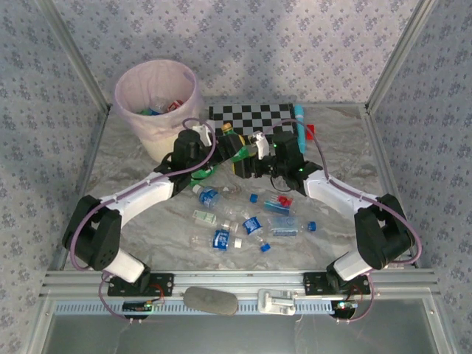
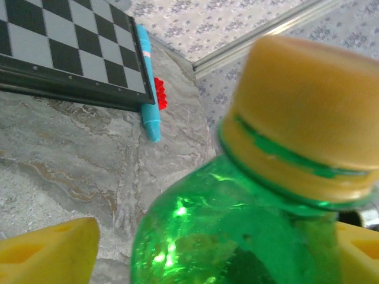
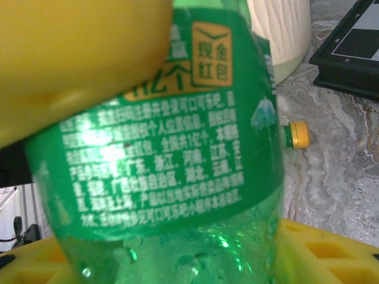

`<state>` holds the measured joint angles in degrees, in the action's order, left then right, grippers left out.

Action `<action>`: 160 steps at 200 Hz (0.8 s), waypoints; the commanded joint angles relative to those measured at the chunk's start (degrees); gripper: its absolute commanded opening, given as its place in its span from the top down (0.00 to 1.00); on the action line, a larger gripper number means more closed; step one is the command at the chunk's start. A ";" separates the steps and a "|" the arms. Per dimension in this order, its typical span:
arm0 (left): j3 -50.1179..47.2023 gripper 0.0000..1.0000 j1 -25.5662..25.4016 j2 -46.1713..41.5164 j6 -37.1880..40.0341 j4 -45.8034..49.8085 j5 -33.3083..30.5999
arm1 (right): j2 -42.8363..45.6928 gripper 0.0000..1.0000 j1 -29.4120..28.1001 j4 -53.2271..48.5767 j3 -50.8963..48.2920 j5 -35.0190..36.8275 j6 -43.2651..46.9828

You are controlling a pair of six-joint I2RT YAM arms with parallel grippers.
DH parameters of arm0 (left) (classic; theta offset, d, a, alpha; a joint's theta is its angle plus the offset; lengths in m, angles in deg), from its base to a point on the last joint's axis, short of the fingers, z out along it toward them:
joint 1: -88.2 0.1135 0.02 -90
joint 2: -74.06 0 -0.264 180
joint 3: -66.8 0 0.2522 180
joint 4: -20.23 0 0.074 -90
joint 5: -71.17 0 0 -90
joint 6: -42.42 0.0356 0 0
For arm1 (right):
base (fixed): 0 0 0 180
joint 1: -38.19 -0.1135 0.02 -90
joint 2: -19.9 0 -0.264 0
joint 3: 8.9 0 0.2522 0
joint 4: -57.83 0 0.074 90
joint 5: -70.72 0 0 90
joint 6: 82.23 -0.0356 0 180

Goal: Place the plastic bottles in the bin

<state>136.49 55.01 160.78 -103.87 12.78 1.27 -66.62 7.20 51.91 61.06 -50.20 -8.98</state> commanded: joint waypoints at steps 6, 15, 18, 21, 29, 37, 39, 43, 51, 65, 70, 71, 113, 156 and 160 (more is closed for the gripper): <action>2.44 0.28 -0.22 0.65 0.04 -2.51 2.04 | 1.14 0.60 0.61 2.41 -0.37 -1.43 -0.90; 2.42 0.32 -0.30 0.73 0.17 -2.28 2.05 | 1.13 0.60 0.70 2.70 -0.48 -1.60 -1.09; 2.36 0.34 -0.24 0.73 0.28 -2.10 2.05 | 1.17 0.60 0.81 2.83 -0.50 -1.68 -1.15; 2.35 0.35 -0.28 0.79 0.36 -2.01 2.04 | 1.18 0.60 0.83 2.81 -0.55 -1.69 -1.17; 2.31 0.38 -0.28 0.75 0.48 -1.82 2.05 | 1.09 0.60 0.79 2.84 -0.52 -1.73 -1.18; 2.26 0.40 -0.28 0.75 0.57 -1.78 1.92 | 1.00 0.60 0.76 2.84 -0.48 -1.87 -1.15; 2.26 0.41 -0.23 0.74 0.61 -1.76 1.89 | 1.00 0.60 0.75 2.87 -0.48 -1.87 -1.17; 2.20 0.41 -0.29 0.72 0.65 -1.73 1.81 | 0.95 0.59 0.80 2.88 -0.48 -1.87 -1.26; 2.18 0.43 -0.22 0.78 0.73 -1.65 1.57 | 0.91 0.58 0.83 2.74 -0.48 -1.95 -1.25; 2.17 0.46 -0.29 0.69 1.13 -1.43 1.13 | 0.94 0.55 0.82 2.63 -0.47 -2.04 -1.25; 2.26 0.47 -0.19 0.62 1.38 -1.27 0.81 | 1.00 0.53 0.87 2.58 -0.43 -2.11 -1.22; 2.26 0.48 -0.20 0.59 1.41 -1.28 0.68 | 1.00 0.53 0.90 2.56 -0.46 -2.12 -1.20; 8.11 0.51 2.68 0.27 8.24 4.47 -1.71 | 2.18 0.27 0.95 2.54 -1.32 -1.99 -1.02; 21.78 0.51 7.61 1.41 21.40 16.06 -2.82 | 5.69 0.11 1.19 2.72 -4.23 0.56 -0.91; 23.18 0.51 7.94 1.56 22.80 17.43 -3.08 | 6.07 0.10 1.20 2.72 -4.52 0.94 -0.91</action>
<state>151.85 61.15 162.09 -91.42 23.35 -0.29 -63.52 8.10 53.55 58.24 -50.53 -9.94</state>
